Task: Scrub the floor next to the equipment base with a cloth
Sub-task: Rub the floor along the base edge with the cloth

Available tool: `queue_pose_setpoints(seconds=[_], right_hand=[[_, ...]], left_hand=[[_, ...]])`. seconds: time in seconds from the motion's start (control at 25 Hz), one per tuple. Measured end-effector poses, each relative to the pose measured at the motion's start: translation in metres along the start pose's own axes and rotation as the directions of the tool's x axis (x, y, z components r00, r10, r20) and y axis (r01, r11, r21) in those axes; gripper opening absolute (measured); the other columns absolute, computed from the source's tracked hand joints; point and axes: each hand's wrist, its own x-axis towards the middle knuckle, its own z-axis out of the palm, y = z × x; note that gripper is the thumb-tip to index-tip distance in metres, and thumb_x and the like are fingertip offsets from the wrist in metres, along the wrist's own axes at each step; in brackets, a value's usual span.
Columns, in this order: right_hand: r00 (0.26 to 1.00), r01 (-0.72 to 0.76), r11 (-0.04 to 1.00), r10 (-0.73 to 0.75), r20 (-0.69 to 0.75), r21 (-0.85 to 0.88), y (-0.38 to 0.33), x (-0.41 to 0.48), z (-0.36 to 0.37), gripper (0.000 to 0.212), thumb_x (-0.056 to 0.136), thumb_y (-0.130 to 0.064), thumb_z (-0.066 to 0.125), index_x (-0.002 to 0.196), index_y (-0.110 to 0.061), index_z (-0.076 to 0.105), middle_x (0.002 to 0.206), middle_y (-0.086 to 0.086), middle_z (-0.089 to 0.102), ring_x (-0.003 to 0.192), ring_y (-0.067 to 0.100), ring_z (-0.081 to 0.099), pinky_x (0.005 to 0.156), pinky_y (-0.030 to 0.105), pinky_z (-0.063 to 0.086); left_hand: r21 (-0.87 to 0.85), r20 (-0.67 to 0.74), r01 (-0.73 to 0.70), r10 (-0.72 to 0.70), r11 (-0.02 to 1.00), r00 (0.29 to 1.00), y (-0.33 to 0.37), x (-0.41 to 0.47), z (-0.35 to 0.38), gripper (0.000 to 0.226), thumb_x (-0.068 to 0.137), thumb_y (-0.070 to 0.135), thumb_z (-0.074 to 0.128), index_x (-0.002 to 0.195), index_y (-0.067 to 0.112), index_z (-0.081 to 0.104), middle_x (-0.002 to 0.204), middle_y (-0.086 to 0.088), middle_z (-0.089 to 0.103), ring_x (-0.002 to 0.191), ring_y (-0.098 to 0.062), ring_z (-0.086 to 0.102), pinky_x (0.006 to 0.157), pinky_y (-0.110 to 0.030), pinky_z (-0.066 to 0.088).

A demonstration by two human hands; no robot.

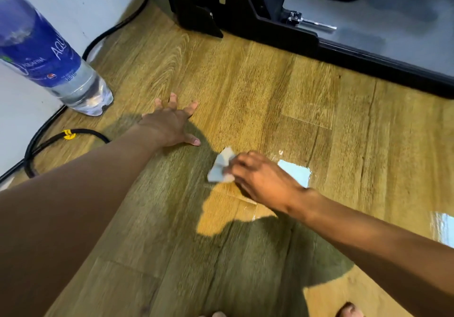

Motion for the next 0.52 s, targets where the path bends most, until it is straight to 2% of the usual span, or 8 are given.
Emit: queue_pose_setpoints(seconds=[0.04,0.08,0.2,0.24,0.32,0.4,0.44,0.52], right_hand=[[0.998,0.053,0.999,-0.053,0.044,0.002,-0.002,-0.006,0.000,0.035,0.088,-0.010,0.064,0.121,-0.019,0.059,0.117,0.005,0.060,0.103,0.019,0.057,0.089,0.035,0.053],[0.997,0.040,0.999,-0.041,0.061,0.017,0.003,-0.005,-0.005,0.035,0.090,-0.012,0.062,0.123,-0.019,0.059,0.120,0.004,0.059,0.106,0.019,0.057,0.091,0.035,0.052],[0.990,-0.135,0.991,0.136,-0.031,0.022,0.024,0.003,-0.017,0.031,0.095,-0.019,0.051,0.126,-0.017,0.057,0.123,0.005,0.057,0.107,0.019,0.055,0.091,0.038,0.051],[0.990,-0.133,0.991,0.133,-0.043,0.018,0.021,-0.001,-0.013,0.030,0.095,-0.018,0.053,0.124,-0.016,0.058,0.122,0.005,0.058,0.106,0.020,0.055,0.091,0.038,0.051],[1.000,0.012,1.000,-0.012,0.000,0.019,-0.010,-0.018,0.002,0.032,0.087,-0.012,0.064,0.119,-0.014,0.062,0.115,0.006,0.062,0.101,0.021,0.058,0.088,0.036,0.052],[0.980,0.191,0.981,-0.193,0.054,0.037,-0.032,-0.037,0.012,0.037,0.075,-0.009,0.075,0.111,-0.014,0.067,0.107,0.005,0.066,0.092,0.020,0.061,0.081,0.030,0.054],[0.976,0.206,0.977,-0.208,0.063,0.050,-0.032,-0.039,0.012,0.038,0.073,-0.009,0.077,0.109,-0.014,0.068,0.105,0.005,0.067,0.091,0.020,0.062,0.078,0.030,0.054],[0.995,0.101,0.994,-0.101,-0.010,0.051,-0.023,-0.033,0.008,0.036,0.076,-0.007,0.075,0.111,-0.013,0.067,0.107,0.007,0.066,0.096,0.021,0.062,0.082,0.033,0.056]], left_hand=[[-0.001,0.001,0.001,-0.001,1.000,1.000,0.001,0.000,0.000,0.104,0.075,0.063,0.065,0.148,0.045,-0.007,0.158,-0.009,-0.019,0.142,-0.043,-0.012,0.110,-0.065,0.017],[0.005,-0.002,-0.002,0.002,1.000,1.000,0.002,0.000,0.000,0.103,0.076,0.062,0.065,0.148,0.044,-0.007,0.158,-0.010,-0.018,0.142,-0.043,-0.011,0.110,-0.065,0.018],[0.018,-0.017,-0.024,0.024,1.000,1.000,0.001,-0.002,0.003,0.100,0.078,0.063,0.061,0.149,0.043,-0.007,0.158,-0.012,-0.018,0.142,-0.044,-0.011,0.110,-0.064,0.018],[0.020,-0.016,-0.031,0.031,0.999,0.999,0.000,-0.002,0.004,0.098,0.079,0.064,0.059,0.149,0.043,-0.007,0.157,-0.012,-0.018,0.142,-0.043,-0.012,0.110,-0.064,0.018],[0.025,-0.002,-0.027,0.027,0.999,1.000,-0.002,-0.005,0.005,0.097,0.079,0.068,0.055,0.148,0.043,-0.009,0.157,-0.011,-0.020,0.142,-0.043,-0.013,0.111,-0.063,0.017],[0.038,0.019,-0.017,0.017,0.999,1.000,0.002,-0.008,0.006,0.103,0.074,0.076,0.052,0.148,0.043,-0.012,0.156,-0.011,-0.023,0.142,-0.043,-0.014,0.111,-0.064,0.015],[0.050,0.024,-0.011,0.010,0.999,1.000,0.004,-0.009,0.007,0.108,0.071,0.079,0.052,0.147,0.042,-0.014,0.156,-0.011,-0.024,0.142,-0.043,-0.015,0.110,-0.065,0.015],[0.085,0.014,-0.012,0.010,0.996,1.000,0.007,-0.013,0.008,0.116,0.065,0.082,0.053,0.147,0.039,-0.017,0.156,-0.012,-0.024,0.141,-0.044,-0.015,0.109,-0.066,0.015]])
